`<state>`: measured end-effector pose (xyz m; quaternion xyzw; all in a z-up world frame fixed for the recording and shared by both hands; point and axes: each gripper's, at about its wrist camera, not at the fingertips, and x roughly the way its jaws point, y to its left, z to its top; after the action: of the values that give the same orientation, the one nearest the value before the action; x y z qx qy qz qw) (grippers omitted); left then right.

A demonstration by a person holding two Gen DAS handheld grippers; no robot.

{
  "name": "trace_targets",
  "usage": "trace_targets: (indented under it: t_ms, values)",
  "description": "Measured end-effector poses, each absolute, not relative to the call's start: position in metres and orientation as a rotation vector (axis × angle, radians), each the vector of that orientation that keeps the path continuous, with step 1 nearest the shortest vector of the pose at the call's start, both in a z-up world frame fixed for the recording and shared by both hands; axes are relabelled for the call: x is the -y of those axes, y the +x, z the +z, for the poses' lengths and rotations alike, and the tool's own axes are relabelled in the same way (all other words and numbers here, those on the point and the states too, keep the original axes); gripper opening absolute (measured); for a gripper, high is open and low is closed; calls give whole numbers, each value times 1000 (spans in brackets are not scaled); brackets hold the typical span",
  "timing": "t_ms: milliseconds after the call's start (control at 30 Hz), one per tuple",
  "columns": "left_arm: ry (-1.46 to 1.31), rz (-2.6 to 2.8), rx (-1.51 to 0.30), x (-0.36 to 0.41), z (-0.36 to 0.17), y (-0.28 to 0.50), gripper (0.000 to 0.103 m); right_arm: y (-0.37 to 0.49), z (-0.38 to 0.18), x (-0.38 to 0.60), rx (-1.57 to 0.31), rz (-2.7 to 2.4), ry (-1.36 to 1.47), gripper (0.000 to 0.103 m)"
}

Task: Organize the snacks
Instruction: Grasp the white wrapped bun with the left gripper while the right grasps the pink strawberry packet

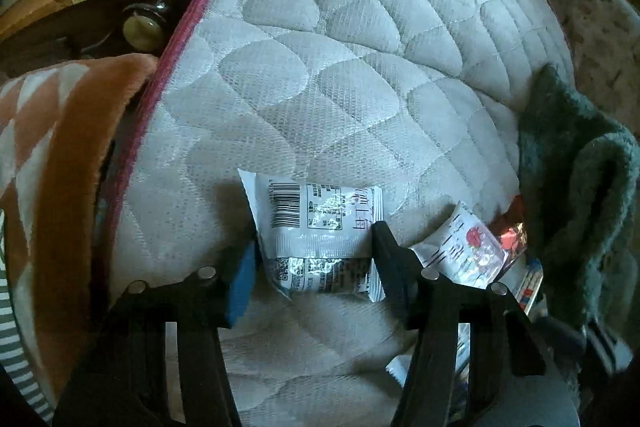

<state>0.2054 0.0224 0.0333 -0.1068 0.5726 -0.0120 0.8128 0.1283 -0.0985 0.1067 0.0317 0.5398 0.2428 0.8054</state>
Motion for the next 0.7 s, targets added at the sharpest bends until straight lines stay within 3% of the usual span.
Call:
trace_targets:
  t_ms: [333,700]
  values:
    - [-258,4,-1178,-67,52,175,53,199,69,66,-1319,498,78,71]
    - [-309,18,-1172,-80,47,162,53,221,68,34,-1241,438,24,72]
